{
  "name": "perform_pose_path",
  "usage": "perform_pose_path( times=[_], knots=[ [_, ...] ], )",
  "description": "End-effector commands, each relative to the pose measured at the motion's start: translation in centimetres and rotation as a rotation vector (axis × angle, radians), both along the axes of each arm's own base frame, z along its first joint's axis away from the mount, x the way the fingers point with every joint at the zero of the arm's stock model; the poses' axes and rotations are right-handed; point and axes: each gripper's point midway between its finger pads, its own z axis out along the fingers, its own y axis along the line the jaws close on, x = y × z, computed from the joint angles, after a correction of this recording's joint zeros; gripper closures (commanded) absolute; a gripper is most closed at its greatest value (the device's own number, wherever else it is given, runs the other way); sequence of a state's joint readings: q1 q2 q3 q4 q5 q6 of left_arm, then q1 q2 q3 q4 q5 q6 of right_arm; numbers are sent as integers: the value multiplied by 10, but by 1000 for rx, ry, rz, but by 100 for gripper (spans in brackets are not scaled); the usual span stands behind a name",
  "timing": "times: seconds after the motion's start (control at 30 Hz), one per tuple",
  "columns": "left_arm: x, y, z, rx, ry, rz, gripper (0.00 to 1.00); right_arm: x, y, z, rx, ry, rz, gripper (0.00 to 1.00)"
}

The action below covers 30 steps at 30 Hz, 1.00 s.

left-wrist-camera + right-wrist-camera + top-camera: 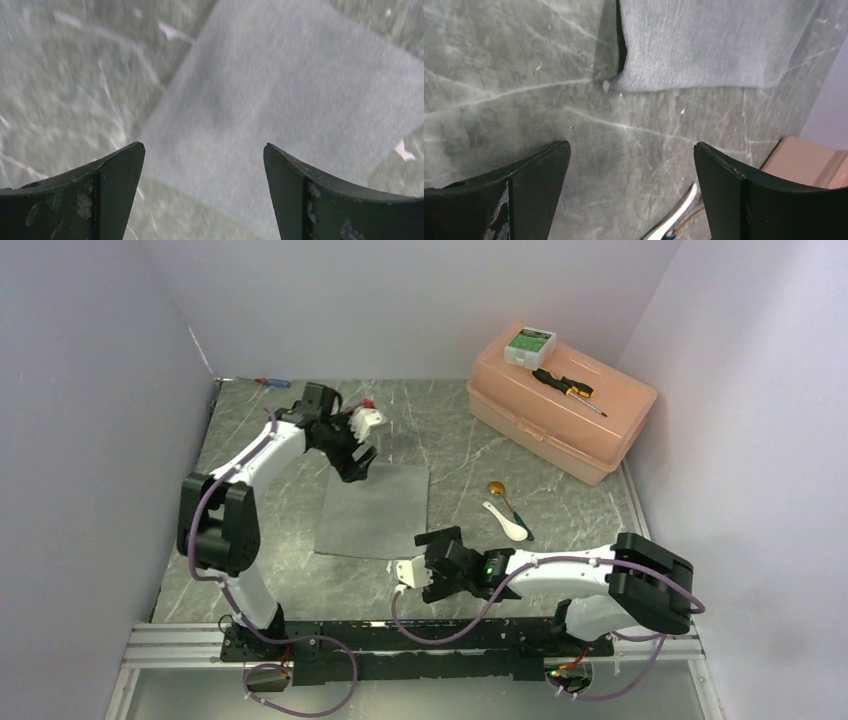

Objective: Fold the napkin into a case and place the utensils inside
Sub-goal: Smooth out the lower triangle-folded napkin at the center of the board, then pick up the lower triangle-folded napkin from the center of the board.

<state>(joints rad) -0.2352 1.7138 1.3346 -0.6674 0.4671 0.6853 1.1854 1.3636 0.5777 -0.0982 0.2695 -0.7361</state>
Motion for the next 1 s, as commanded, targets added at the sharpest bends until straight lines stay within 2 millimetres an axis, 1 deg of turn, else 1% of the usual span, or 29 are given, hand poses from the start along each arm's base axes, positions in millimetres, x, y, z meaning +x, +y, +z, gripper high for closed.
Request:
perform_pose_path(
  times=[0.0,0.13,0.2,0.3,0.33,0.4,0.53,0.63,0.67,0.8,0.97],
  knots=[
    [36,-43,15,-50,-82,-3,5,18,13,15,43,-156,30,2],
    [42,-62,-4,-35,-86,-24,5,24,20,16,52,-221,59,2],
    [44,-71,-14,-31,-90,-27,5,23,24,13,54,-216,81,2],
    [42,-82,-26,-17,-77,-42,5,17,31,4,58,-178,117,3],
    [42,-85,-30,-13,-75,-46,5,16,33,4,63,-169,122,3],
    [41,-87,-39,0,-74,-48,5,11,39,4,83,-135,134,4],
    [40,-89,-56,32,-63,-55,5,6,42,-3,103,-102,139,6],
    [41,-88,-68,66,-61,-59,5,2,47,-5,145,-68,136,10],
    [41,-88,-72,74,-57,-58,5,2,48,-7,146,-60,135,13],
    [41,-86,-82,111,-60,-62,5,5,45,-11,155,-35,105,22],
    [44,-83,-91,150,-55,-49,5,18,42,-7,183,-21,57,32]
  ],
)
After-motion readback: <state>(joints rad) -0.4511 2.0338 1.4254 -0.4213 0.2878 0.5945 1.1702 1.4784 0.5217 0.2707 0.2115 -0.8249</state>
